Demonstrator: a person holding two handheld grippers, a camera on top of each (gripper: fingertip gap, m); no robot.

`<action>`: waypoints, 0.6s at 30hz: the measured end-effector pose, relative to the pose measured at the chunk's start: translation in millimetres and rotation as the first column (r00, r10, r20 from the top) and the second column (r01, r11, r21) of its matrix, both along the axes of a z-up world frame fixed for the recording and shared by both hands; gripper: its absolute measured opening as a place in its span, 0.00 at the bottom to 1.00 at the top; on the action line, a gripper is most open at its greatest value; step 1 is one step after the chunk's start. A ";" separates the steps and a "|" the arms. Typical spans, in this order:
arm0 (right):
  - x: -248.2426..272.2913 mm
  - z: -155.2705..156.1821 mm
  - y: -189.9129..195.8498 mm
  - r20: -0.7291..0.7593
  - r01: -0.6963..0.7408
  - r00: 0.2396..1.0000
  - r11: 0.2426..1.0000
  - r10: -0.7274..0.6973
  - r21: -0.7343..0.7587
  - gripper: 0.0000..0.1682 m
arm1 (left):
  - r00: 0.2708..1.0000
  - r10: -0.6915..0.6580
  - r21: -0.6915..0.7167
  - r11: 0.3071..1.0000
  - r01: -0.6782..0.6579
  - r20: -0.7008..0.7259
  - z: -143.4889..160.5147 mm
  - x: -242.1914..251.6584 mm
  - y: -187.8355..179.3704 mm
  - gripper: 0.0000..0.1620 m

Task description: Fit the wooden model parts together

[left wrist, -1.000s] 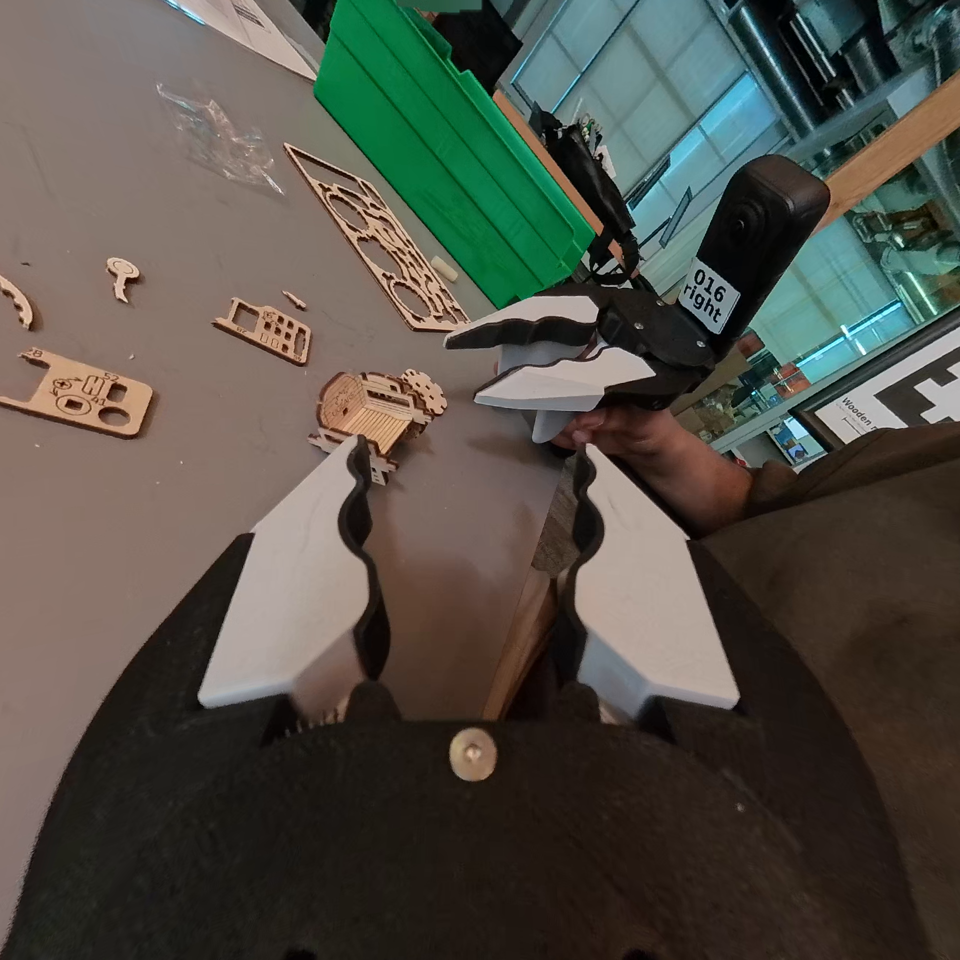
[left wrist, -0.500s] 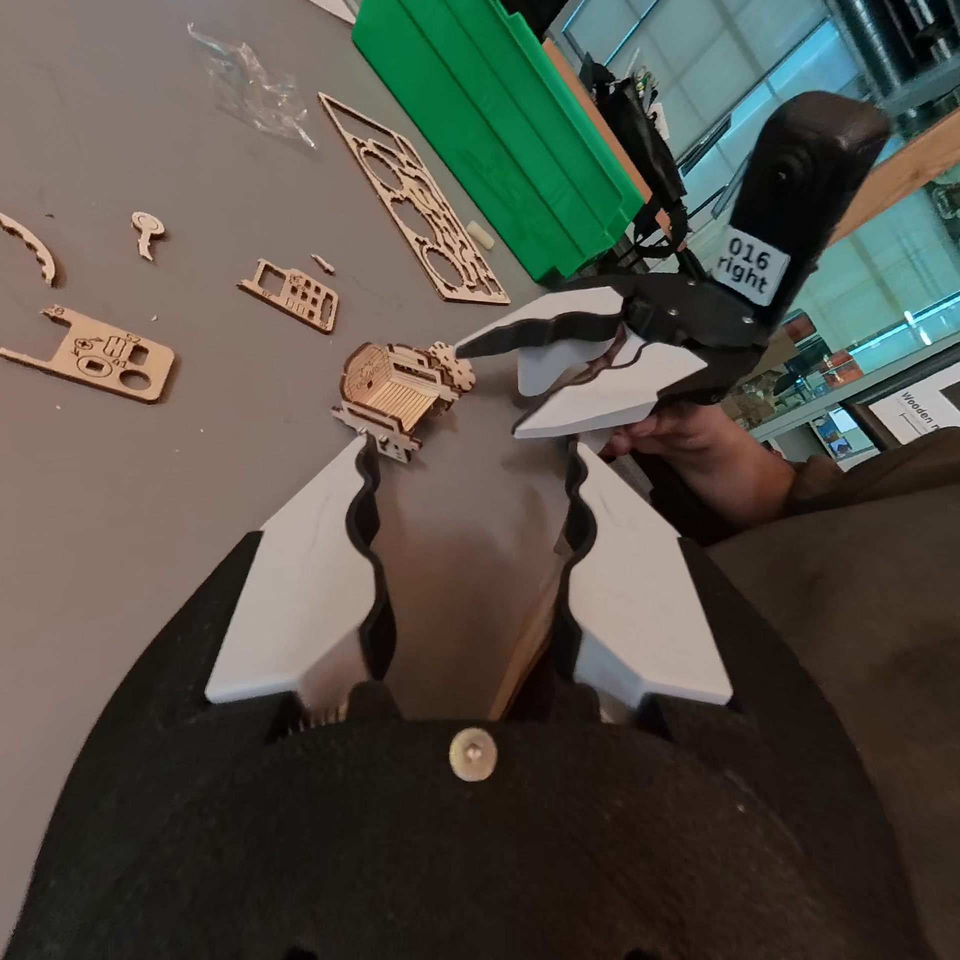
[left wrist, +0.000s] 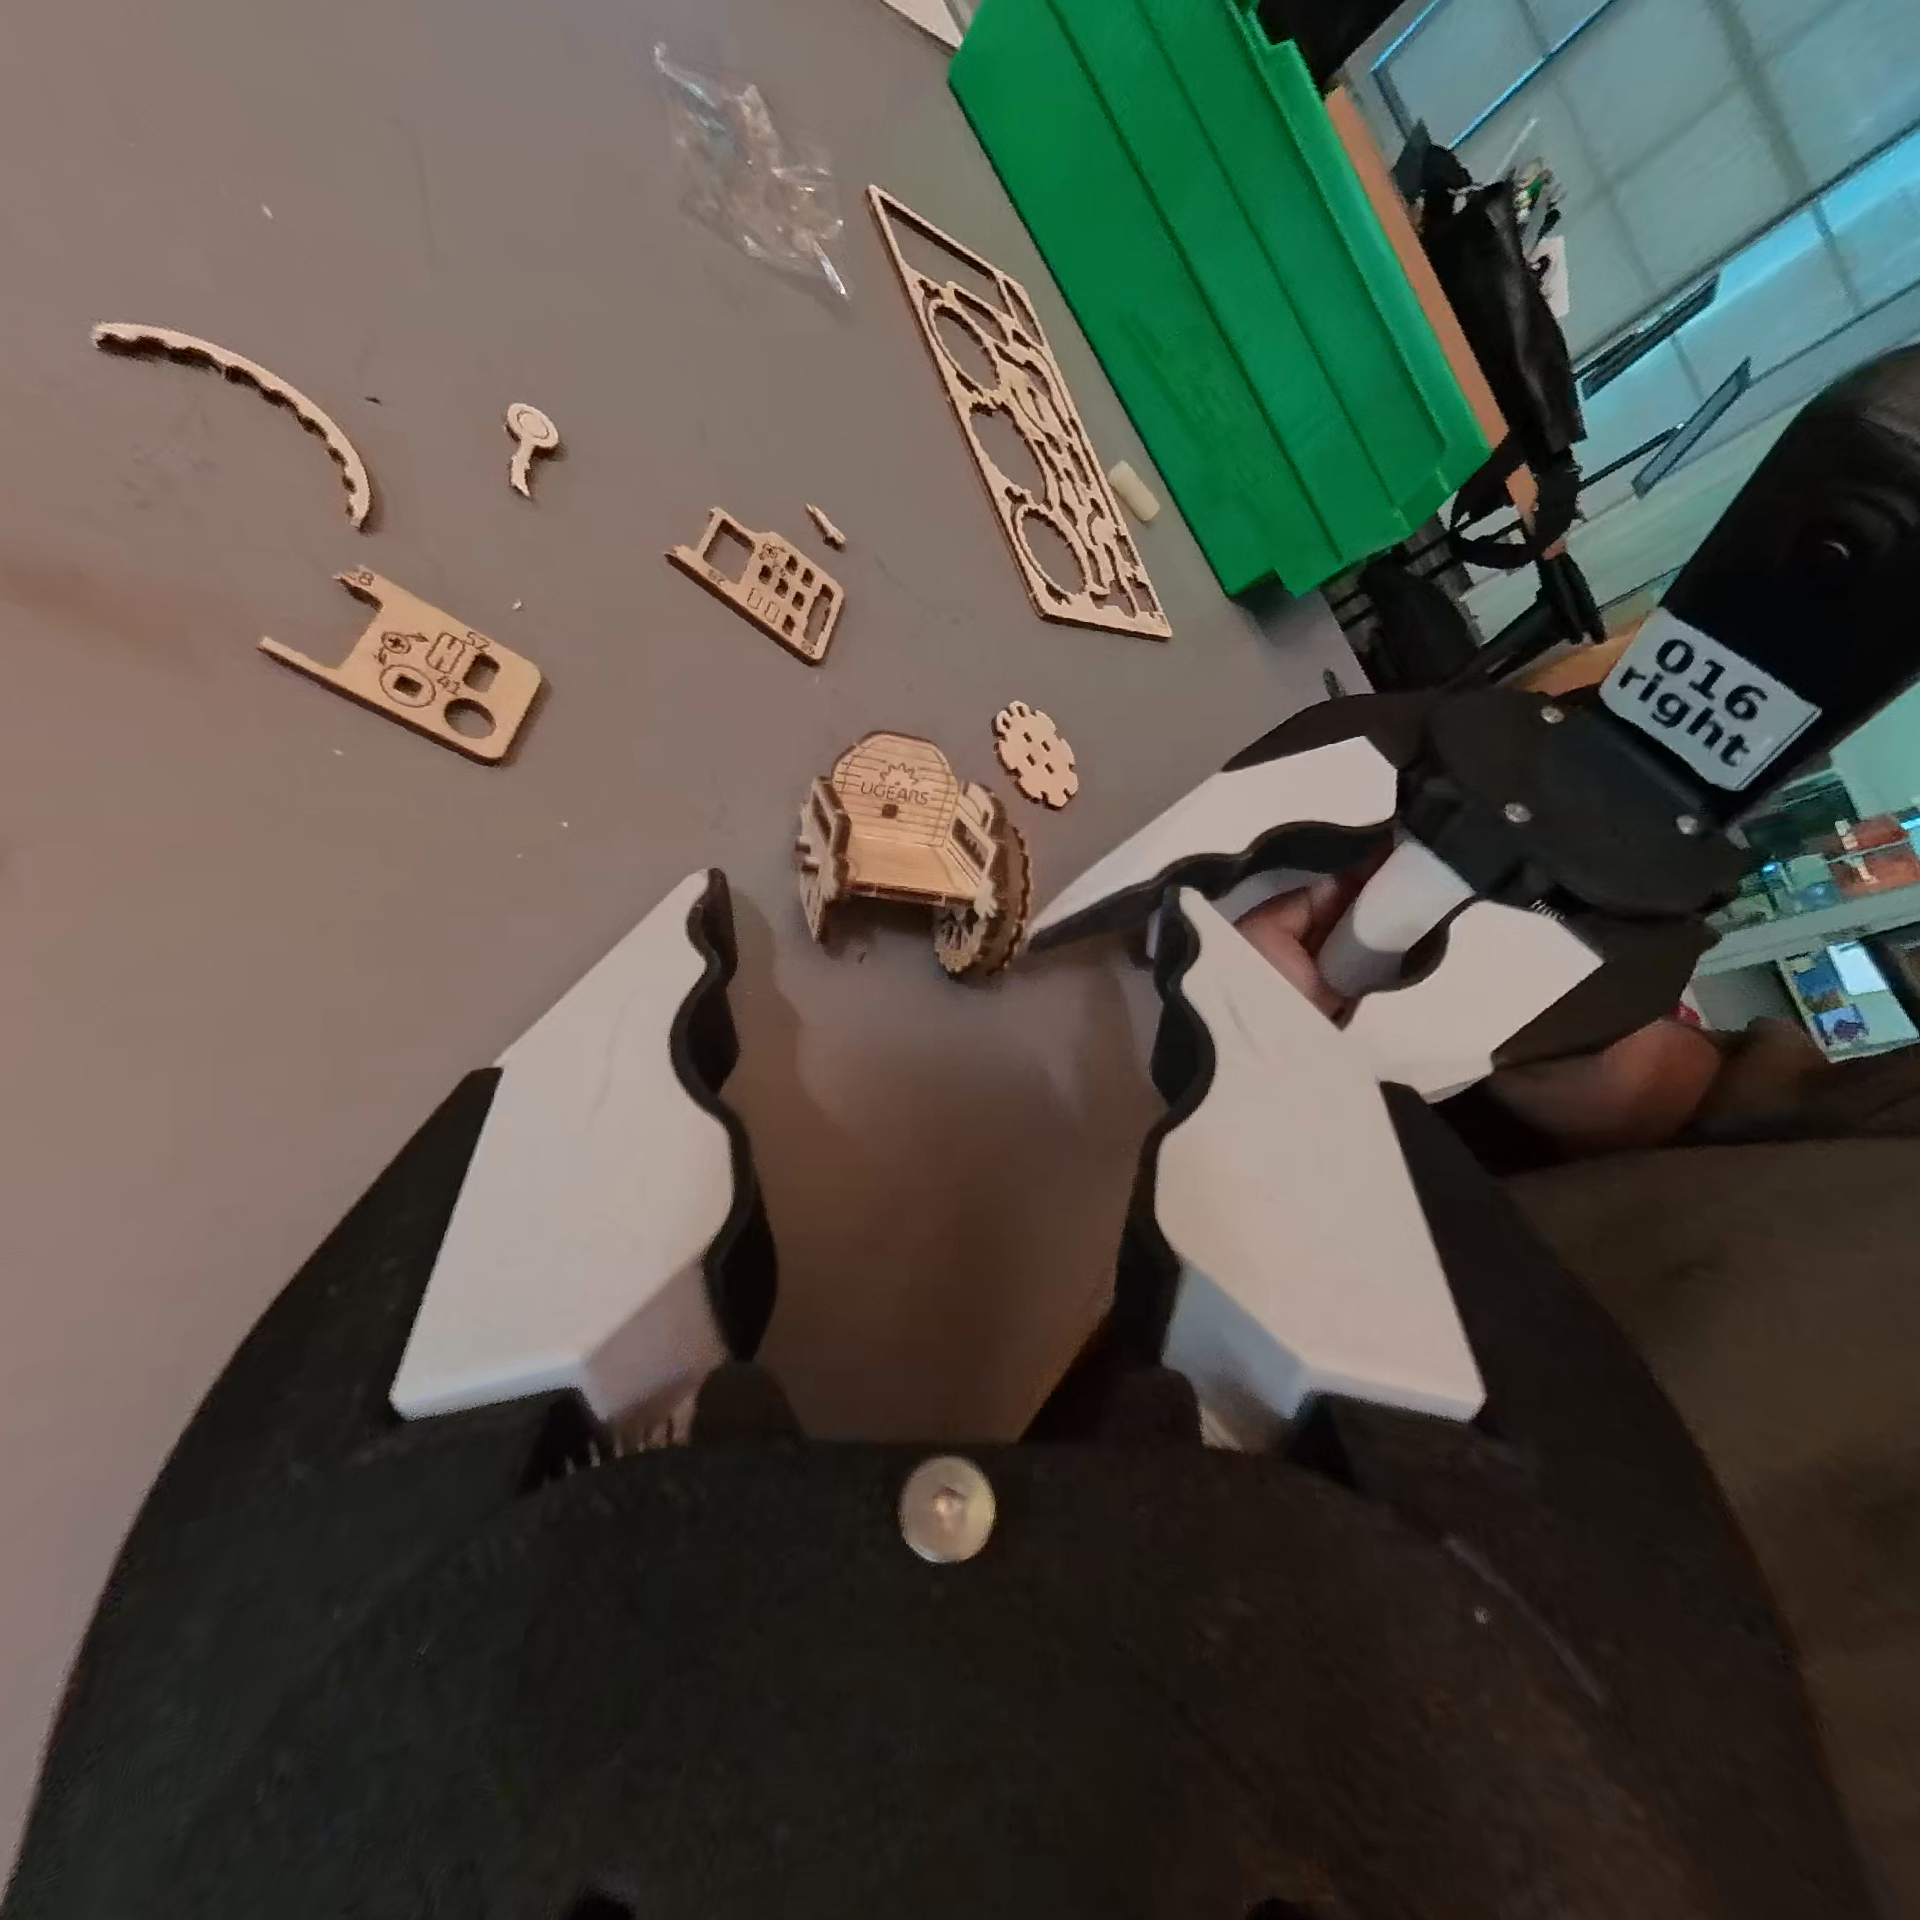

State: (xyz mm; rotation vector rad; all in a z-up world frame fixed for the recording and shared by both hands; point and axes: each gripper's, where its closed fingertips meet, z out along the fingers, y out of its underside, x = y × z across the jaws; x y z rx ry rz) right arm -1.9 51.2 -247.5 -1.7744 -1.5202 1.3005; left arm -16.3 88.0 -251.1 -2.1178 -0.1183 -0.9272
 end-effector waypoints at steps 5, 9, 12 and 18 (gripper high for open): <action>10.7 6.8 14.1 -0.013 0.027 1.000 0.997 -0.028 -0.066 0.27 | 0.995 -0.021 0.009 1.000 0.022 -0.094 -4.6 5.4 2.4 0.47; 23.1 15.6 37.8 -0.041 0.100 0.994 0.993 -0.103 -0.056 0.26 | 0.963 -0.019 0.022 0.999 0.026 -0.268 -13.1 7.7 7.7 0.45; 28.4 20.9 48.8 -0.061 0.130 0.989 0.990 -0.134 -0.060 0.26 | 0.933 -0.022 0.003 1.000 0.025 -0.360 -18.9 9.5 11.9 0.46; 30.4 21.4 51.7 -0.066 0.129 0.989 0.990 -0.133 -0.065 0.26 | 0.875 -0.014 -0.016 1.000 0.007 -0.484 -25.8 4.0 14.3 0.38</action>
